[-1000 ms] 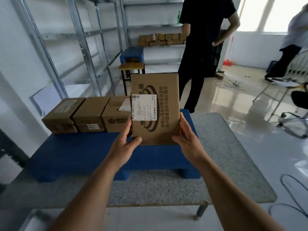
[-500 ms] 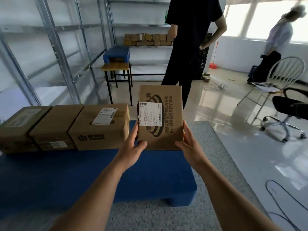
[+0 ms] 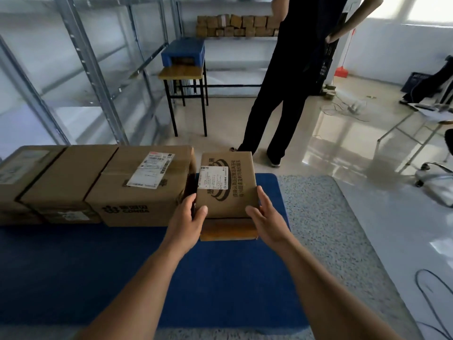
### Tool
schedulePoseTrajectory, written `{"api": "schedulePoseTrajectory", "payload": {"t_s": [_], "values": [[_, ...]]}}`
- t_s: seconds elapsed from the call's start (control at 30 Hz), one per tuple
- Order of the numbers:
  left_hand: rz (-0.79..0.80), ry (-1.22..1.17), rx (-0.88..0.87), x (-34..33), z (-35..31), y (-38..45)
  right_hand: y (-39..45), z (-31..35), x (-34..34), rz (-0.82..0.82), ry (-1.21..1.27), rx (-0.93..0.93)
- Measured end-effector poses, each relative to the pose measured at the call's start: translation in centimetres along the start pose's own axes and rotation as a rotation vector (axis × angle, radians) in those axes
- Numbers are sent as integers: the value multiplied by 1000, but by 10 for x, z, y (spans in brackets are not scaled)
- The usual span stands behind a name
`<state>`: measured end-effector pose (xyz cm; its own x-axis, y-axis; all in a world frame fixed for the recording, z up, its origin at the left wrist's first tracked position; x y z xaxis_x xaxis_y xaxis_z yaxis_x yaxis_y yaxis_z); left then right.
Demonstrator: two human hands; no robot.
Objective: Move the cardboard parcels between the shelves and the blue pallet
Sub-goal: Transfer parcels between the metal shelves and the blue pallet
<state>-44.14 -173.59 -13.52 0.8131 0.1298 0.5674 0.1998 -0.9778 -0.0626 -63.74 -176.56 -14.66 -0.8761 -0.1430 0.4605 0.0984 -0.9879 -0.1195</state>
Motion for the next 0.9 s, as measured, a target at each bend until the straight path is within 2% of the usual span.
{"api": "schedulePoseTrajectory", "payload": {"t_s": [0.1, 0.17, 0.23, 0.3, 0.33, 0.5, 0.9], "values": [[5, 106, 34, 5, -1, 5, 12, 5, -5, -1, -58, -15], [-24, 301, 41, 13, -5, 6, 17, 7, -6, 14, -73, -16], [-170, 483, -29, 28, -15, 9, 23, 7, -3, 18, -43, -31], [-329, 527, -144, 43, -25, 14, 30, 8, -1, 17, 36, -50], [-353, 530, -178, 48, -28, 20, 33, 9, -1, 19, 73, -59], [-81, 717, -111, 47, -10, 45, 46, 17, -11, 12, 62, -84], [-110, 684, -188, 54, 1, 55, 49, 21, -21, 15, 2, -80]]}}
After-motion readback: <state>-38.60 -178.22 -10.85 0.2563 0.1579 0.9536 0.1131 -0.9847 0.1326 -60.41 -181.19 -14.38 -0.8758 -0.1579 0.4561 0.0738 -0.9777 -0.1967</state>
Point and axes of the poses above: each hand's wrist, its own y-axis towards the middle knuckle, its own x-axis out of the back of the hand, z = x × y, the point moved 3 cm from there along y, towards the middle knuckle, and after that the axes turned 2 degrees about -z, right-handed, at the moved point
